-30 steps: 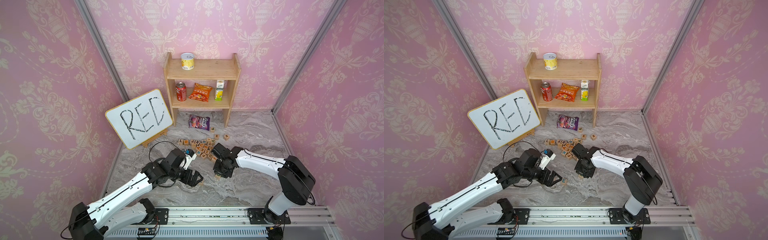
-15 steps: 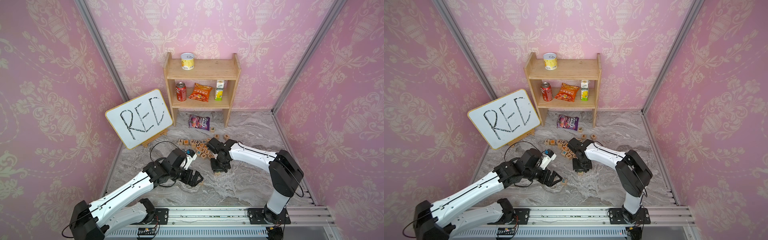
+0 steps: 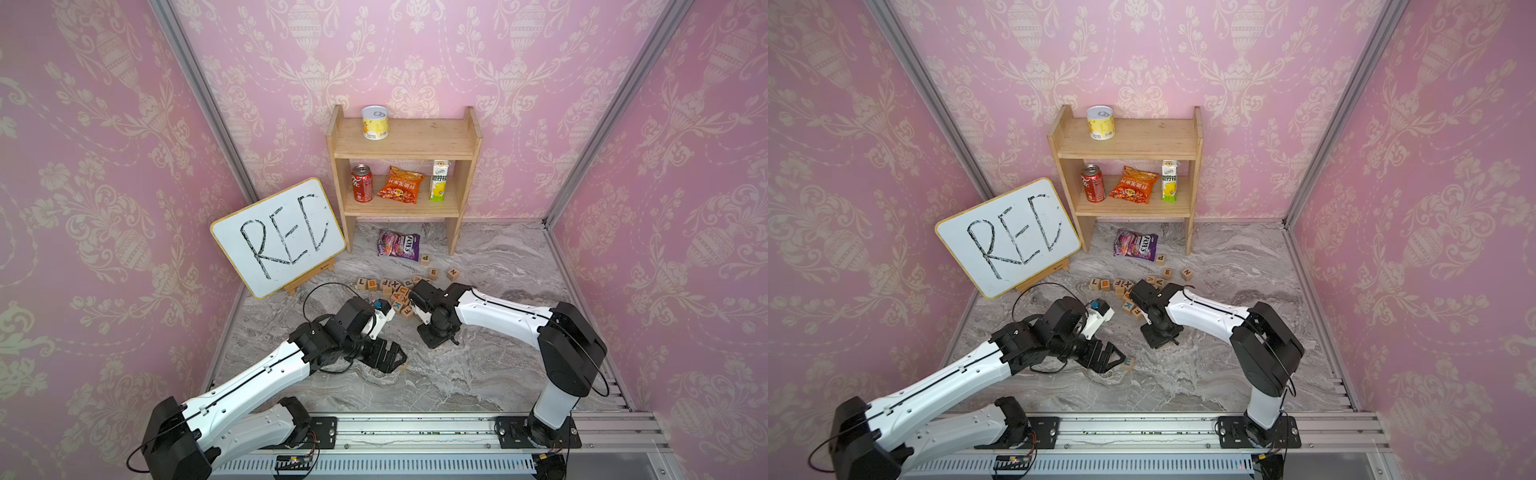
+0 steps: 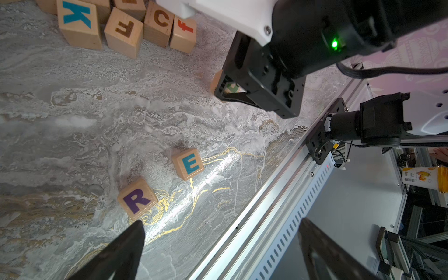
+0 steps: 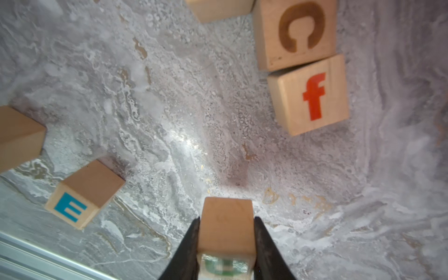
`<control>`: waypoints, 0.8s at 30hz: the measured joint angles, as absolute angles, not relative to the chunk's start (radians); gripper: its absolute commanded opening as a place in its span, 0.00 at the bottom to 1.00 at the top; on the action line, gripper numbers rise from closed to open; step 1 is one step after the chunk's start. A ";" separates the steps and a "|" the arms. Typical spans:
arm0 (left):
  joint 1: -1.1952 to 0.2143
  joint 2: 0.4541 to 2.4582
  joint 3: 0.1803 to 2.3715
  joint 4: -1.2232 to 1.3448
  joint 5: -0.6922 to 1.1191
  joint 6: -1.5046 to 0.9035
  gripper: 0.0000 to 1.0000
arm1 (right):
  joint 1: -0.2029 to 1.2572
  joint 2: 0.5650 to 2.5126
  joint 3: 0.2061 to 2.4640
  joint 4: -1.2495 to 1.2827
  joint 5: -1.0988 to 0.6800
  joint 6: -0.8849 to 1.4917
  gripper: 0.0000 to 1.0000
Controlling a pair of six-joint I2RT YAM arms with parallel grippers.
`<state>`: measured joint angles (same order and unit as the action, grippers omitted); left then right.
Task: Assemble the uppercase word "red" with letter blocks
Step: Place the letter block at the center of the board.
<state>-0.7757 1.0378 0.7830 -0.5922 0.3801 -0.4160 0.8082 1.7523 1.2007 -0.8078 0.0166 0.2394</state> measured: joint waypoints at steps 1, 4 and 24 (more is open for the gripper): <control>-0.776 1.040 0.783 -0.590 0.380 -0.416 0.99 | 0.815 1.744 1.179 -0.791 0.027 0.223 0.29; -0.776 1.044 0.783 -0.588 0.380 -0.416 0.99 | 0.829 1.723 1.119 -0.757 0.052 0.177 0.29; -0.776 1.074 0.783 -0.572 0.380 -0.416 0.99 | 0.860 1.718 1.058 -0.666 -0.034 0.015 0.38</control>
<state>-0.7757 1.0740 0.7830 -0.5716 0.3801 -0.4160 0.8604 1.7180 1.0584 -0.6659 -0.0341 0.0147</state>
